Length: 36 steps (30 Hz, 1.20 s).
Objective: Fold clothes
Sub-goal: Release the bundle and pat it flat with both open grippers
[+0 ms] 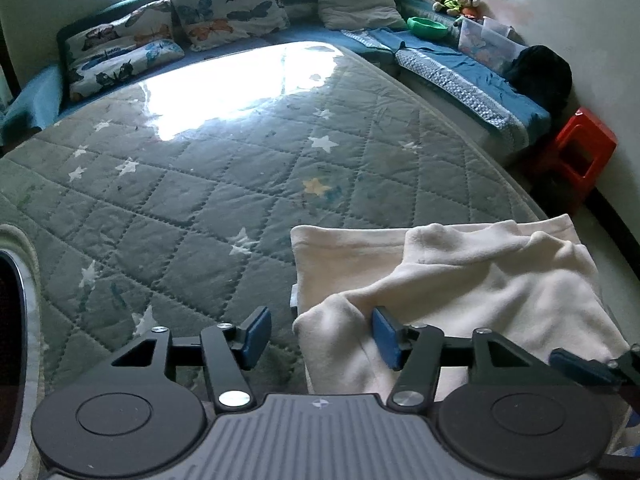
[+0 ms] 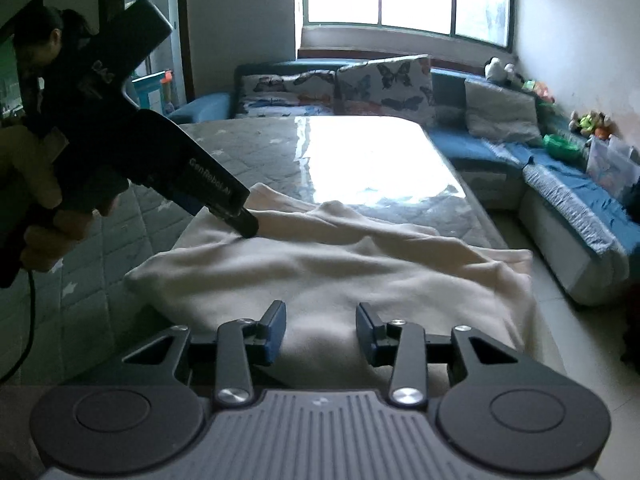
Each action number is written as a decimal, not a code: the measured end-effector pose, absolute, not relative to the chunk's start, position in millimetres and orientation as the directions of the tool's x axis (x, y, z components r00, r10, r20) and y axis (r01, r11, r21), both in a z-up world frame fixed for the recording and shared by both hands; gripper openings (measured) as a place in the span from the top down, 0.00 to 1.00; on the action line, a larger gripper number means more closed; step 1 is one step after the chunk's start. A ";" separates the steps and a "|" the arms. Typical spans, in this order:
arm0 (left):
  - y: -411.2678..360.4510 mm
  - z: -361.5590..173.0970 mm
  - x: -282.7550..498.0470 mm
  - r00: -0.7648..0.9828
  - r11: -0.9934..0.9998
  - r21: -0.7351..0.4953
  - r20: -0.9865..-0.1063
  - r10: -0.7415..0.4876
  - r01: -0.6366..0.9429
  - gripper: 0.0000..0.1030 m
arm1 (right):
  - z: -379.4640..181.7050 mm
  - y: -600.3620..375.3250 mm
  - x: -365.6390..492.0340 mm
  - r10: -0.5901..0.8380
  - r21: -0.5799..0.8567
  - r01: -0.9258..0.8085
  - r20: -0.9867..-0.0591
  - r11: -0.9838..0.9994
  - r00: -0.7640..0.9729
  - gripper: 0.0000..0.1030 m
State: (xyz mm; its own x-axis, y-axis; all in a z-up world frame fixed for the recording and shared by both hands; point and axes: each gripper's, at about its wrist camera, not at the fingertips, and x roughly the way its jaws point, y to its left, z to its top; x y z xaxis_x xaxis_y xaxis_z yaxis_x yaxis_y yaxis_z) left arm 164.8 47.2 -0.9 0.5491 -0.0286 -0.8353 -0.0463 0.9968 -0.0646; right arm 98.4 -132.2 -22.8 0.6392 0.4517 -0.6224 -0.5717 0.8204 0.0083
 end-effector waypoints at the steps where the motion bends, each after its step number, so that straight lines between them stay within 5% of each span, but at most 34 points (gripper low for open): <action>1: 46.0 0.1 162.9 0.550 0.997 -0.062 -0.834 -0.028 -0.044 0.38 | -22.1 -134.6 97.5 0.451 0.009 -0.569 -0.620 0.823 0.642 0.57; 6: 37.6 5.9 148.0 0.562 0.999 -0.049 -0.826 -0.030 -0.018 0.22 | -25.4 -140.6 94.1 0.445 0.029 -0.550 -0.625 0.835 0.641 0.54; 13: 33.9 19.1 115.6 0.605 0.999 -0.033 -0.795 -0.037 0.018 0.03 | -24.5 -143.2 82.3 0.445 0.046 -0.534 -0.616 0.844 0.650 0.33; 17: 33.0 25.2 99.4 0.633 1.000 -0.018 -0.773 -0.030 0.025 0.00 | -23.1 -144.1 75.9 0.443 0.051 -0.527 -0.613 0.848 0.654 0.19; 24: 37.3 23.8 79.5 0.639 1.000 -0.026 -0.769 -0.019 -0.001 0.00 | -19.0 -148.2 70.3 0.431 0.064 -0.499 -0.604 0.864 0.670 0.12; 26: 39.9 22.6 73.9 0.638 0.999 -0.039 -0.770 -0.023 -0.012 0.00 | -18.7 -148.8 67.3 0.420 0.056 -0.489 -0.602 0.871 0.679 0.02; 36: 44.4 23.5 46.1 0.656 0.996 -0.027 -0.754 0.038 -0.089 0.00 | -15.1 -152.5 54.1 0.328 0.003 -0.411 -0.608 0.912 0.723 0.00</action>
State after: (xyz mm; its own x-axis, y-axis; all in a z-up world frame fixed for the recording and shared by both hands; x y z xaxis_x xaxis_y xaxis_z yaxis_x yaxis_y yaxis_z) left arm 46.1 44.4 23.5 0.6561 0.0383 -0.7537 -0.0889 0.9957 -0.0268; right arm 54.1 -152.5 -15.1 0.7231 0.3277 -0.6081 -0.4105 0.9118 0.0032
